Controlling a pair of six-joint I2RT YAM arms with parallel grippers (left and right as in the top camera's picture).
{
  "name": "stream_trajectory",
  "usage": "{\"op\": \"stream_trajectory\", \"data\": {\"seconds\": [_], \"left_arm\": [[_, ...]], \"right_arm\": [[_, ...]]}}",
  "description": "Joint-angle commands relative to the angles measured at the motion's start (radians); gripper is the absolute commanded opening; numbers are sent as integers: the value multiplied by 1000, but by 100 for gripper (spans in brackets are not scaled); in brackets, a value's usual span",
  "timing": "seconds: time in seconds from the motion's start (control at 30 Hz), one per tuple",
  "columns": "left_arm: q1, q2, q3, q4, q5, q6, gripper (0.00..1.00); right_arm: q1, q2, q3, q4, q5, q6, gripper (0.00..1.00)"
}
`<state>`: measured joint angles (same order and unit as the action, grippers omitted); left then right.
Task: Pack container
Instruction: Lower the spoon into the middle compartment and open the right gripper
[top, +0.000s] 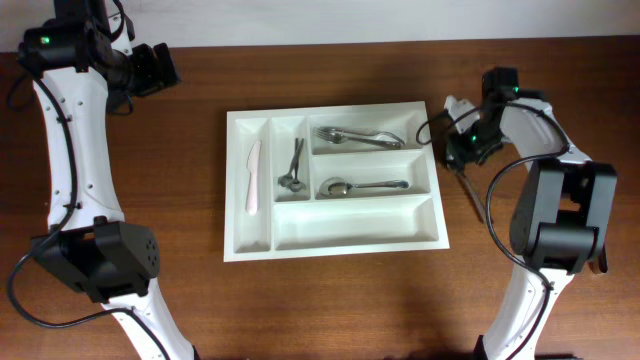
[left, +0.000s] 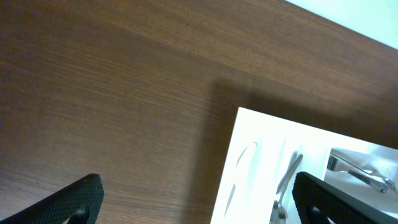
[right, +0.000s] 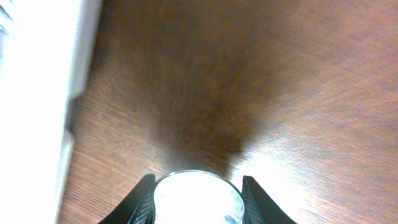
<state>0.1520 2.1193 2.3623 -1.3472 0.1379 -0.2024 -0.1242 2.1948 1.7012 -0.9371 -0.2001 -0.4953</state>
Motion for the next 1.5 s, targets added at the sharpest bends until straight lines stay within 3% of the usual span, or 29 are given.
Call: {"op": "stream_trajectory", "data": {"seconds": [0.0, 0.2, 0.7, 1.0, 1.27, 1.47], "left_arm": [[1, -5, 13, -1, -4, 5, 99], [1, -5, 13, -1, -4, 6, 99], [2, -5, 13, -1, -4, 5, 99], [2, -5, 13, -1, -4, 6, 99], [2, -5, 13, -1, -4, 6, 99], [2, -5, 13, -1, -4, 6, 99]], "right_arm": [[11, -14, 153, -55, 2, 7, 27], [22, -16, 316, -188, -63, 6, 26], [268, -25, 335, -246, -107, -38, 25], [422, -23, 326, -313, -104, -293, 25], [433, 3, 240, -311, -104, -577, 25], [435, 21, 206, -262, -116, -604, 25]]}}
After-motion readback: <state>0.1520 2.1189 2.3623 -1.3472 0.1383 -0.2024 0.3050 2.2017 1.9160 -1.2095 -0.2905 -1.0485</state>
